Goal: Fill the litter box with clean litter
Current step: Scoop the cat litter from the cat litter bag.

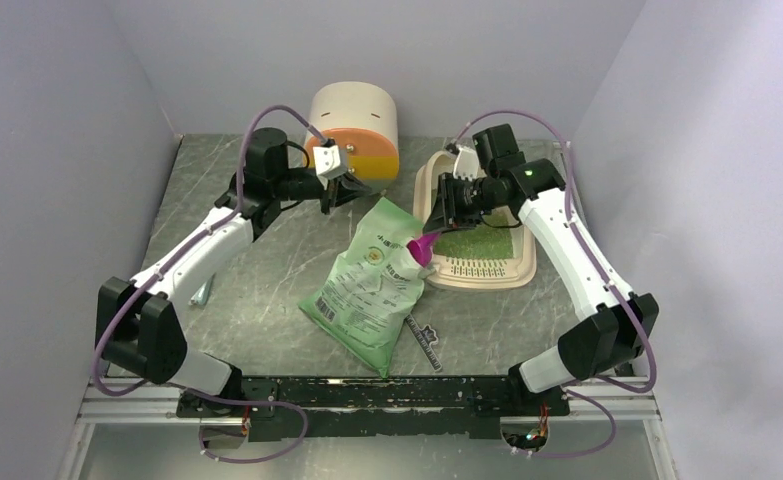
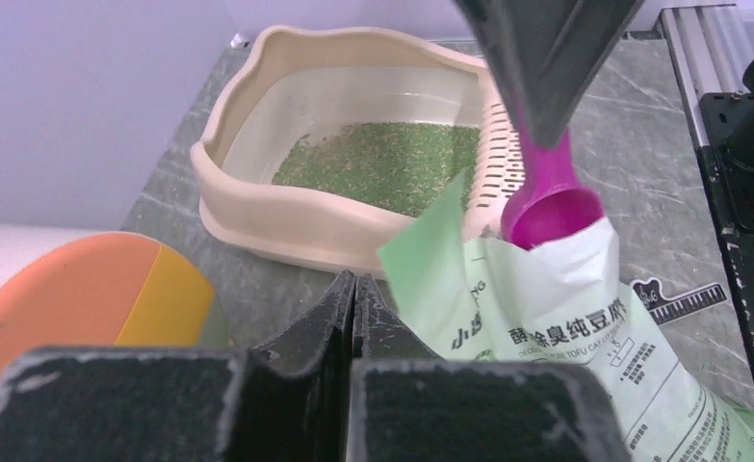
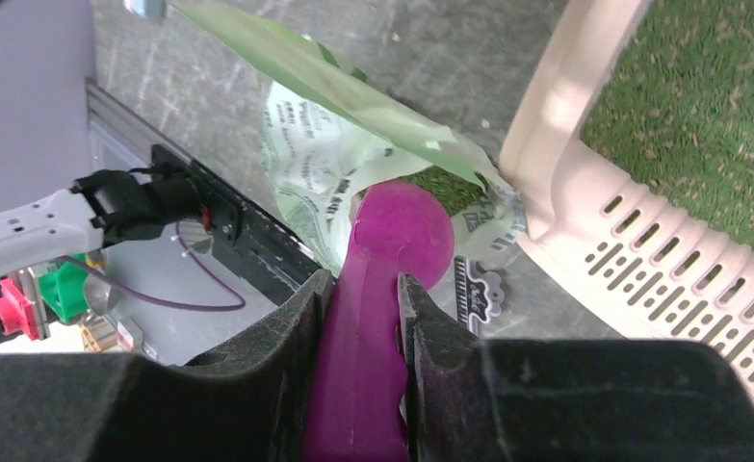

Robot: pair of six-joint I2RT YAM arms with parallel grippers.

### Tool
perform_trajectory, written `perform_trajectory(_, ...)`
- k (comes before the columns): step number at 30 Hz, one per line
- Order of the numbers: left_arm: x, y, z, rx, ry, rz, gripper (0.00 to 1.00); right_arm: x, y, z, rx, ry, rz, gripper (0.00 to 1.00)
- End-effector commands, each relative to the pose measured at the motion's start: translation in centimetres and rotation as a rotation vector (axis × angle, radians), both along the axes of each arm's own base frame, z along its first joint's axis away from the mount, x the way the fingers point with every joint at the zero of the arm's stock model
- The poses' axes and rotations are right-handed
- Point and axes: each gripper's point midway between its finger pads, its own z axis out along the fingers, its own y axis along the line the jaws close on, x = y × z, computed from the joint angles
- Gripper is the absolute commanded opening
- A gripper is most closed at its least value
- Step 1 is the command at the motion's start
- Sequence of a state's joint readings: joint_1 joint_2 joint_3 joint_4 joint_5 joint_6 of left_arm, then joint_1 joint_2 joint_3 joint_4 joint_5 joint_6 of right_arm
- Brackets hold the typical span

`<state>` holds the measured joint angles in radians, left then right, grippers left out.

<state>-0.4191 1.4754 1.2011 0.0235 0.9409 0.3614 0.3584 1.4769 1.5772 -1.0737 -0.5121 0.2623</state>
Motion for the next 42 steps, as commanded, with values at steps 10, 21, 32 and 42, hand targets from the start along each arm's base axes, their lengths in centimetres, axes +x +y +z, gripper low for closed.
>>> perform_trajectory(10,-0.9,0.4,-5.7,0.021,0.131,0.014,0.57,3.6,-1.7,-5.6,-0.161,-0.016,-0.086,0.0)
perform_trajectory(21,-0.1,-0.7,-10.9,0.053,0.29,-0.03,0.63,2.8,-0.2,-9.2,-0.119,0.052,0.024,0.0)
perform_trajectory(32,-1.0,-4.3,-13.6,0.162,0.387,-0.175,0.4,-0.6,2.7,-11.6,0.063,0.21,0.127,0.0)
perform_trajectory(42,-2.2,-4.7,-12.9,0.172,0.429,-0.211,0.05,-1.9,4.4,-10.0,0.278,0.242,0.122,0.0)
